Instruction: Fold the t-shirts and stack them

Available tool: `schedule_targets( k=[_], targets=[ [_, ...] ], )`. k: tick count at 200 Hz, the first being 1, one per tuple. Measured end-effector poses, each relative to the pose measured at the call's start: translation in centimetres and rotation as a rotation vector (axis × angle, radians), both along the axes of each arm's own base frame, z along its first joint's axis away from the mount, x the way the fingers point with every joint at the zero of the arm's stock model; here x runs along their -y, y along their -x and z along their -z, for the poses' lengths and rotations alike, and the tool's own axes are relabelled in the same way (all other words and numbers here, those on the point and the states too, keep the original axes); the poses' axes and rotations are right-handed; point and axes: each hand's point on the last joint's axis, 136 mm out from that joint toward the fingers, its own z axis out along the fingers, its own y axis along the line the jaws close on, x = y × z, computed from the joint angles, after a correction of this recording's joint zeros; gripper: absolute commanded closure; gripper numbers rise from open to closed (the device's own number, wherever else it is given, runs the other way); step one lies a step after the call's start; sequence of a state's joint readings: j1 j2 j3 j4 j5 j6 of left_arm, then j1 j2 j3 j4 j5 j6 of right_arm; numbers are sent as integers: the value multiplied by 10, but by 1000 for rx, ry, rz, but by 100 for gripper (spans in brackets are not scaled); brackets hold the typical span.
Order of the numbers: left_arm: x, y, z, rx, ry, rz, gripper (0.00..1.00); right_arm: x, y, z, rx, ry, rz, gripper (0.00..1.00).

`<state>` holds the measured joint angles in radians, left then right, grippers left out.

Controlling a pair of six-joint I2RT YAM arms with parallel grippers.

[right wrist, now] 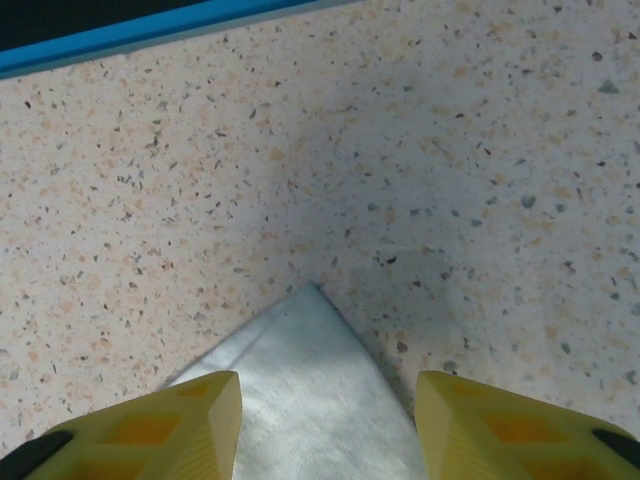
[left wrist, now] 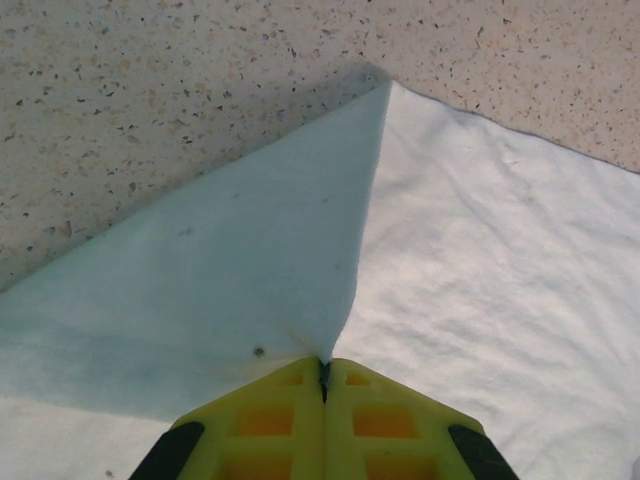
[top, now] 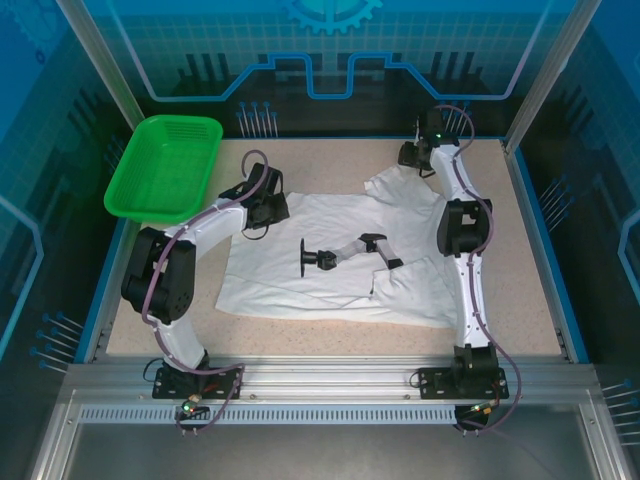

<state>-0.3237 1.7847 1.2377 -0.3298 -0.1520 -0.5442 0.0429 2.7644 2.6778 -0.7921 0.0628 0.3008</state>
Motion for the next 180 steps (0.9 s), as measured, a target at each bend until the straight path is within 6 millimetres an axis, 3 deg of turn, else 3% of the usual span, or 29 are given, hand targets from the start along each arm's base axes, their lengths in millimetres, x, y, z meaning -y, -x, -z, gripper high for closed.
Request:
schedule_targets(
  k=[44,77,99,151,180],
  targets=[
    [-1,2,4,-6,-1,0,100,-2,-2,19,-15,0,-19,54],
    [0,2,4,-2,2,1,100,-6,-5,12,4,-18,-30,61],
    [0,1,4,1,3,1,100,-9,-5,12,3,-32,-41,69],
    [0,0,3,3,6,-2,100,-15,-4,16,-5,-59,-54,79],
    [0,0,3,3,6,-2,100,-15,-4,17,-6,-61,-56,92]
  ],
)
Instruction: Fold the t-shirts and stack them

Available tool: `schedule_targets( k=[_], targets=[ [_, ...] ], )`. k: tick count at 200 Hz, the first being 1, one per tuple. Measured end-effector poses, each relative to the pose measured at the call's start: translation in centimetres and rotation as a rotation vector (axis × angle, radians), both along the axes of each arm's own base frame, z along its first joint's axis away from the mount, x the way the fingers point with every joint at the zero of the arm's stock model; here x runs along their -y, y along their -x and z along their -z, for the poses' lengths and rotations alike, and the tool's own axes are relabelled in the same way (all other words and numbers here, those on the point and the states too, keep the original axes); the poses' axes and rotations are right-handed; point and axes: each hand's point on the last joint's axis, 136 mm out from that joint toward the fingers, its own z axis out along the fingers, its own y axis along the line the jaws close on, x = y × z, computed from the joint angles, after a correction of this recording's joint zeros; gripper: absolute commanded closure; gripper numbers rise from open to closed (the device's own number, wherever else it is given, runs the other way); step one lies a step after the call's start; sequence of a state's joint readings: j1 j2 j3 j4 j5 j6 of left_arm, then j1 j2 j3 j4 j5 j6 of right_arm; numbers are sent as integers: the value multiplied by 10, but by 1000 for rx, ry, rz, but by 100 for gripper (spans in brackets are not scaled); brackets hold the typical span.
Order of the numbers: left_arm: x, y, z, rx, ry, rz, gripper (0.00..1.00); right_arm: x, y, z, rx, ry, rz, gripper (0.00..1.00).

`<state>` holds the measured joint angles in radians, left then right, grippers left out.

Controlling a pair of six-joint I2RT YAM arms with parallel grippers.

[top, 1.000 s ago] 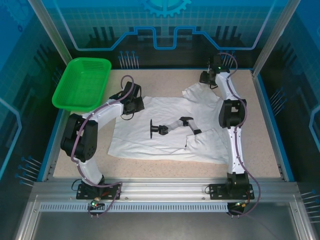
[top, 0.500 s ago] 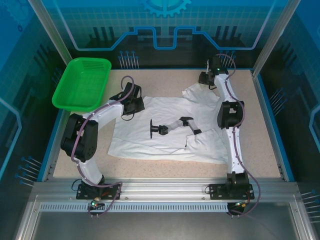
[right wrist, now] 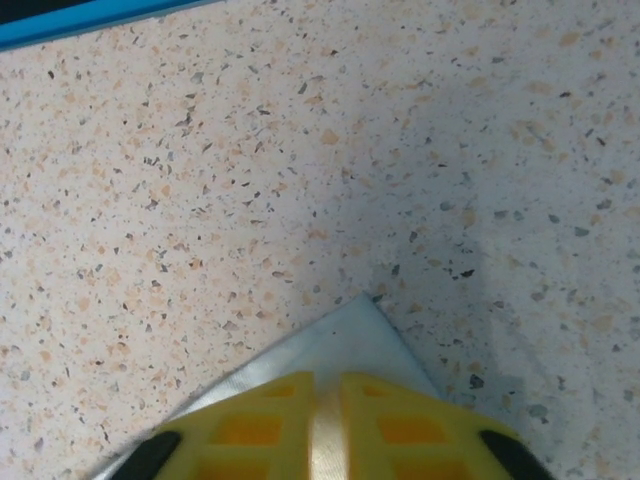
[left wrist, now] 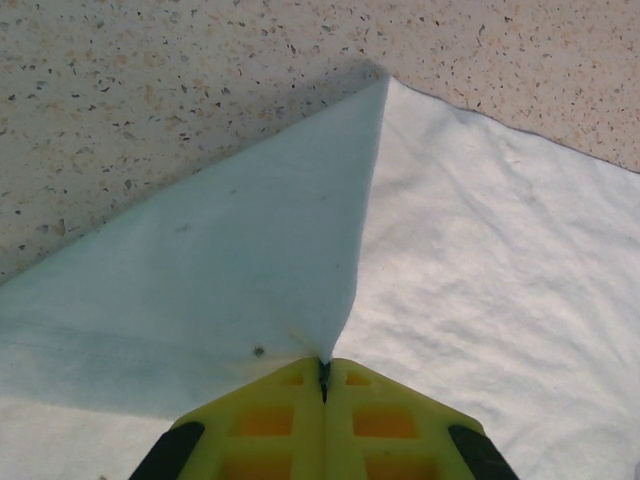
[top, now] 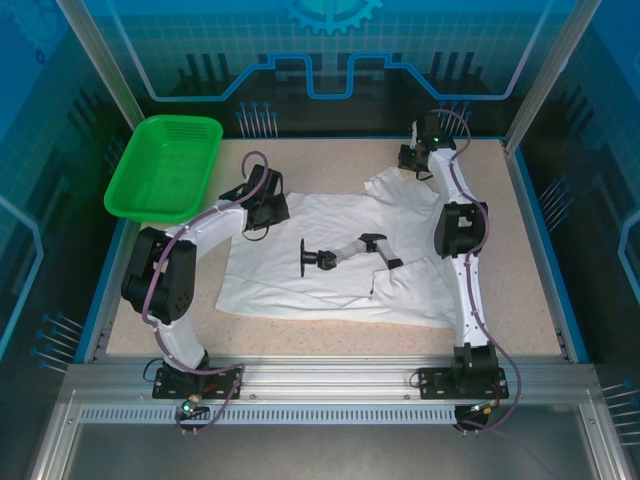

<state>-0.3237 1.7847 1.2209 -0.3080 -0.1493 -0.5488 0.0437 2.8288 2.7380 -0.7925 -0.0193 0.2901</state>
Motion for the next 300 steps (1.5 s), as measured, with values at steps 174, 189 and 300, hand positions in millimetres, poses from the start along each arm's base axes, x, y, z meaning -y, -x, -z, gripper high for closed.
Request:
schedule_targets(
  k=[174,189,300],
  targets=[
    [0,0,0,0,2,-2,100,25,1,1,4,129,76,56],
    [0,0,0,0,2,-2,100,34,6,2,-16,137,123,56],
    [0,0,0,0,2,-2,100,68,29,-4,-48,125,269,48]
  ],
)
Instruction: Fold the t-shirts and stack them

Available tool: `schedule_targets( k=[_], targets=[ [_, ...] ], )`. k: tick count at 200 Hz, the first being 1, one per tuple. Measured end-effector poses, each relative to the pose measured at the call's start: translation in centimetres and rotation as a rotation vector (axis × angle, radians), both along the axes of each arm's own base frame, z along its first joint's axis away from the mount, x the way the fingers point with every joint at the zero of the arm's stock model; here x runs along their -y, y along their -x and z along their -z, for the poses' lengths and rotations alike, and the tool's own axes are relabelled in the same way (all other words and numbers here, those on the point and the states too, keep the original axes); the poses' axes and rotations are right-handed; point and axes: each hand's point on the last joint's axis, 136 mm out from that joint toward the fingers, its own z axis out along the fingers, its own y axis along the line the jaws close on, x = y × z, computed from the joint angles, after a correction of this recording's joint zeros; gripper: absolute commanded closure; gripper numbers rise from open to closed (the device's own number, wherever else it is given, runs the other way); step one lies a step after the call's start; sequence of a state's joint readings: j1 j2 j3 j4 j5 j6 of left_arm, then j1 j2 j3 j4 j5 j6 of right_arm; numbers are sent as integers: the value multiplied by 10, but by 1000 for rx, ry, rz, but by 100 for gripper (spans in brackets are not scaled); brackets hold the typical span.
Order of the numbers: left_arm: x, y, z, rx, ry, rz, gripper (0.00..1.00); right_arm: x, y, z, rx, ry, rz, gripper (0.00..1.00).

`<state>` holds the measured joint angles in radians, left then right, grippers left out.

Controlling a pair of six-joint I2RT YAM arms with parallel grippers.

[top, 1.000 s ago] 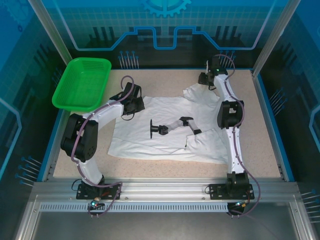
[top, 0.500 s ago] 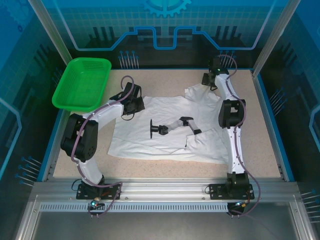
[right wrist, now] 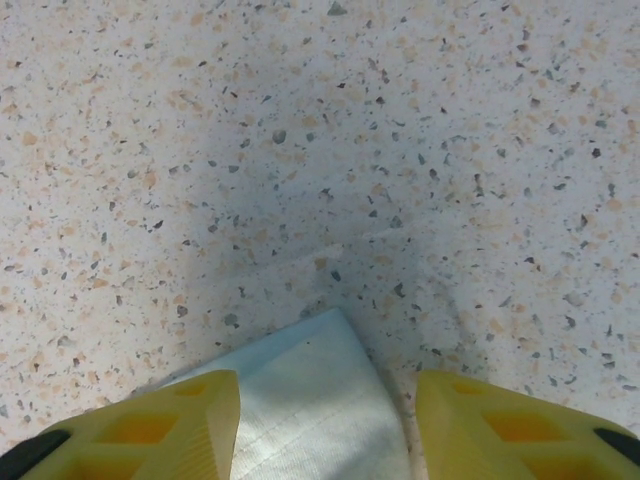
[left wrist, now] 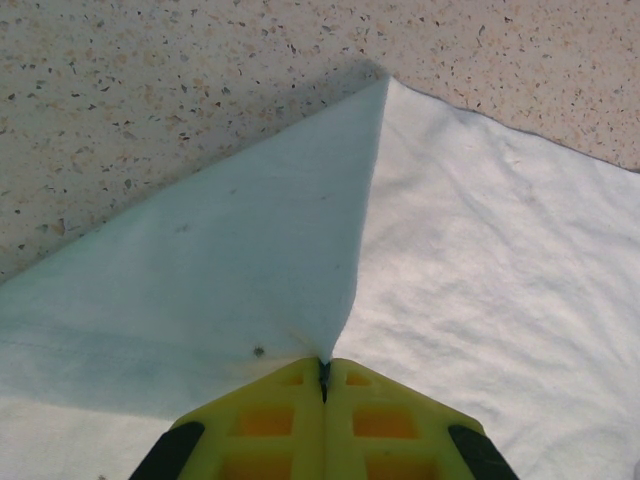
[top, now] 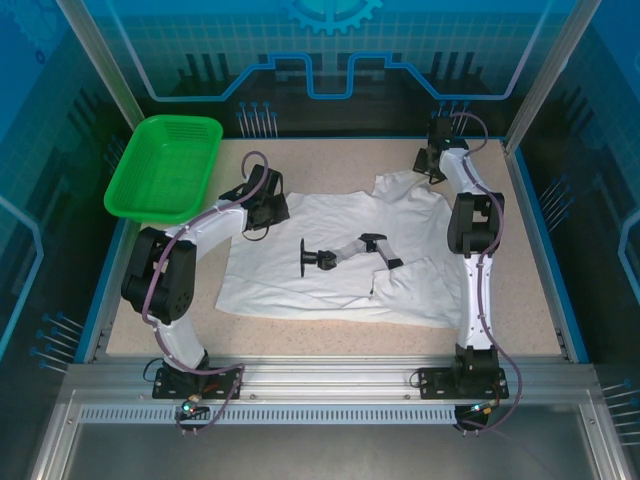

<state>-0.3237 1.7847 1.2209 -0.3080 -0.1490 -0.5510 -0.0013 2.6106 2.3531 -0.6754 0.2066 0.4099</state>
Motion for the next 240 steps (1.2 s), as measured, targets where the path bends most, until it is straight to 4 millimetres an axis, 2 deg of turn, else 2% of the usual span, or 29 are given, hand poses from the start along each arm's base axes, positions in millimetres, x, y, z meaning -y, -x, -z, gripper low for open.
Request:
schedule_targets(
  k=[29,54,69,90,121,141,180,218,240],
  targets=[
    [0,0,0,0,0,0,100,1,-4,-7,14,0,6,49],
    [0,0,0,0,0,0,100,1,-24,-27,81,1,6,51],
    [0,0,0,0,0,0,100,1,-28,-31,97,2,3,54],
    [0,0,0,0,0,0,100,0,-28,-21,79,5,-4,56],
    [0,0,0,0,0,0,100,0,-19,9,5,-1,-11,60],
    [0,0,0,0,0,0,100,3,-20,4,10,-17,-10,63],
    [0,0,0,0,0,0,100,8,-16,8,-15,-38,-9,71],
    [0,0,0,0,0,0,100,8,-15,8,-20,-32,-32,72],
    [0,0,0,0,0,0,100,7,-14,8,-23,-34,-57,76]
  ],
)
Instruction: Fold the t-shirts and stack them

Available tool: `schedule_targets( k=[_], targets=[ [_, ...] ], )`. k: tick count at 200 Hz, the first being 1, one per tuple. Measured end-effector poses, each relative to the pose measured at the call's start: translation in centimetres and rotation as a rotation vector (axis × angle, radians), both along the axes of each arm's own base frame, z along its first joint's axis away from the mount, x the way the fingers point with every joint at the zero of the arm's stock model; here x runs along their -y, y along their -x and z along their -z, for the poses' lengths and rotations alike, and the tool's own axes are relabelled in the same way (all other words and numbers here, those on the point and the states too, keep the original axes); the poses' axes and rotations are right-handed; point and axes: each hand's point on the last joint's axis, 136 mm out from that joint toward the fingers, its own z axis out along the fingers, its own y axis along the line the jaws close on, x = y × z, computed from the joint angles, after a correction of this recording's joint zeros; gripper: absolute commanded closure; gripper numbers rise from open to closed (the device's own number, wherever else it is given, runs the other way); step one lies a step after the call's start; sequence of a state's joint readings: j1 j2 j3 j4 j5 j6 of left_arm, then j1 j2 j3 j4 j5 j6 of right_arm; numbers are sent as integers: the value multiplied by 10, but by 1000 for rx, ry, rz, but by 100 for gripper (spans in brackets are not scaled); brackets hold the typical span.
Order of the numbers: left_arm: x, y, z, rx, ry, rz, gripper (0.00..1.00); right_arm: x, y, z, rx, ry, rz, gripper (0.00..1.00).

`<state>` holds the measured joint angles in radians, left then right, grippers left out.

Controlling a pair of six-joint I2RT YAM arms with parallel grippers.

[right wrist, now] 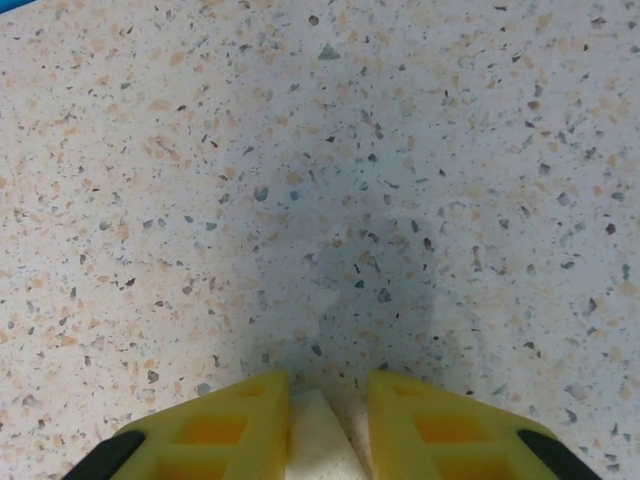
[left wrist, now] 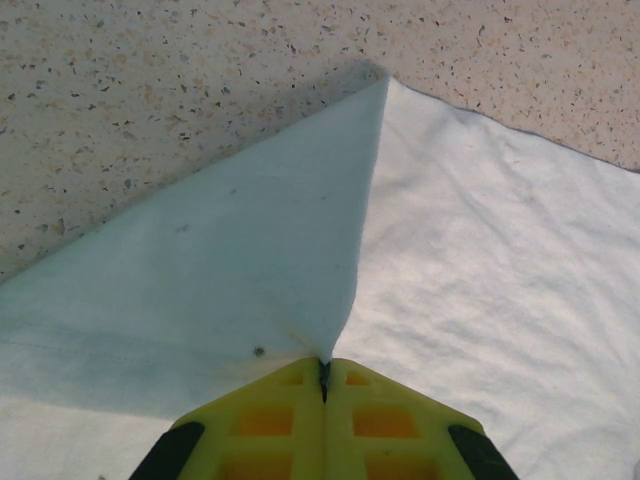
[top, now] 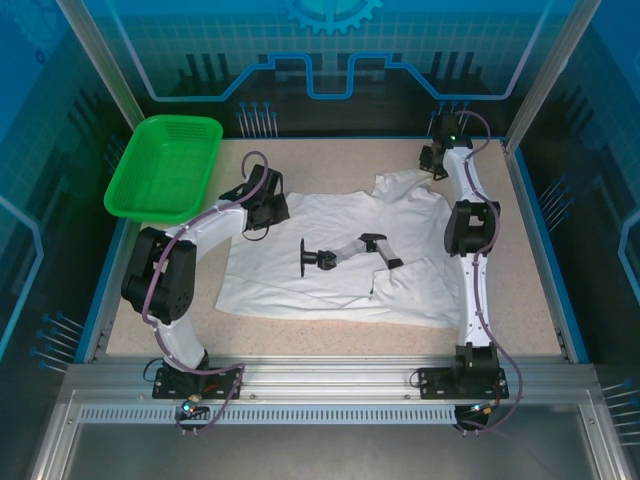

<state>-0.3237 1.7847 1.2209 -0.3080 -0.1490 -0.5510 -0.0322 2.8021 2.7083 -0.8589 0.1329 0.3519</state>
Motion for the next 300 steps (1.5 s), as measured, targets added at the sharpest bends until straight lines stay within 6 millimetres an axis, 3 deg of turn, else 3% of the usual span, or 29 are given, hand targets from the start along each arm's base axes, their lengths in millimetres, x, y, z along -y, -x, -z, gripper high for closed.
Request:
schedule_targets(
  k=[54,106,171,198,244,268,300],
  targets=[
    [0,0,0,0,0,0,100,-4,2,1,-11,-2,-57,84],
    [0,0,0,0,0,0,100,-12,1,1,-5,-20,-112,100],
    [-3,-2,-2,-9,16,-5,100,-30,6,-8,8,-46,-152,100],
    [-10,-21,-22,25,22,-19,100,-39,16,-37,32,-51,-168,100],
    [-25,-64,-68,150,-14,12,100,-41,34,-121,152,-36,-184,100],
    [-46,-81,-70,163,-33,4,100,-41,52,-154,190,-32,-197,100],
    [-83,-80,-54,90,-41,-55,100,-38,91,-172,195,-49,-202,100]
  ],
)
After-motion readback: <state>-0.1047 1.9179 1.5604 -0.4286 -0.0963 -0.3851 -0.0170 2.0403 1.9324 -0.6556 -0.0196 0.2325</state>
